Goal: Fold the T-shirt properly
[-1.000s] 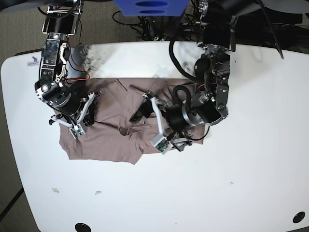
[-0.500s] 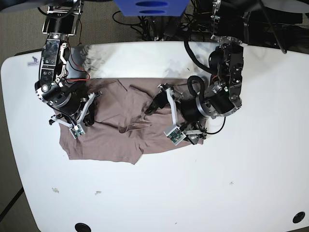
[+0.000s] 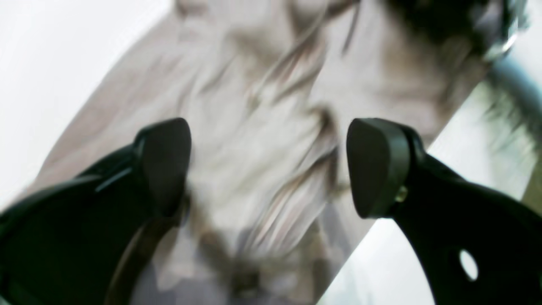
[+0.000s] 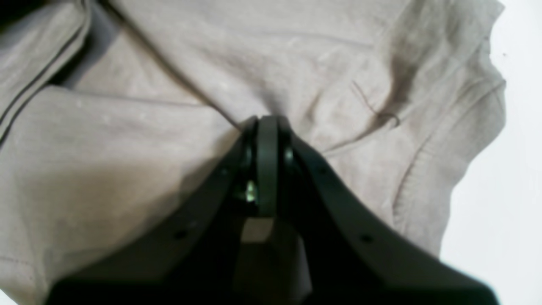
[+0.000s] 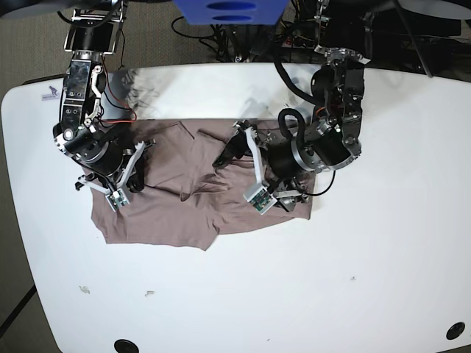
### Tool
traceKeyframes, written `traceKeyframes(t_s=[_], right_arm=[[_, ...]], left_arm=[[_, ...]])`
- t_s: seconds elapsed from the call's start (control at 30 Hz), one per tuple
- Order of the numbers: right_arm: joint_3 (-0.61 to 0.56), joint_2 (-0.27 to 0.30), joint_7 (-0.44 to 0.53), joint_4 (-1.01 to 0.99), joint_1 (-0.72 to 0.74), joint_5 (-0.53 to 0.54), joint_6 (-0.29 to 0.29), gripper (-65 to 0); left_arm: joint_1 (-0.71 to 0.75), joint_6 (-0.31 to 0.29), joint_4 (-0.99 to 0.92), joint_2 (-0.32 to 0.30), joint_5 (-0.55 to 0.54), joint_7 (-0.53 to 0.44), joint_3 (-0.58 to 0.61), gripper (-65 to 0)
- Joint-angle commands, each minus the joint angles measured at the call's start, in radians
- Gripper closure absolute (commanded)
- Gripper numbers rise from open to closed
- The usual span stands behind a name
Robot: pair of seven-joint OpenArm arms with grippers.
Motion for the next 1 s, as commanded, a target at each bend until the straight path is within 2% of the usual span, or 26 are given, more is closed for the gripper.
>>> traceKeyframes(t_s=[0.0,0.33,0.5,0.6,0.8,0.97], right_arm=[[-0.012,-0.004,-0.121,-0.039,-0.018,-0.044,0.022,0.0],[-0.012,-0.004,-0.121,-0.039,-0.018,-0.044,0.022,0.0],[-0.012,-0.004,-0.121,-0.039,-0.019,-0.044,0.022,0.0],[-0.012,-0.004,-0.122,-0.039,-0.019,-0.044,0.022,0.0],[-0.012,-0.004,-0.122,-0.039,-0.019,-0.044,0.022,0.0],[-0.012,-0.002,-0.122,-0.039,-0.019,-0.044,0.022,0.0]], left_arm=[[-0.007,0.001,-0.007,0.03,-0.016,-0.023,0.003,-52.7],[-0.003,-0.002,-0.054,0.11,-0.016,-0.023,0.005,-52.7],[-0.004,-0.002,-0.083,0.111,-0.018,-0.026,0.017,-52.7],[-0.009,-0.002,-0.099,0.111,-0.021,-0.03,0.071,-52.7],[-0.035,-0.001,-0.117,0.111,-0.08,-0.032,0.161,-52.7],[-0.049,0.001,-0.117,0.111,-0.1,-0.032,0.172,-52.7]])
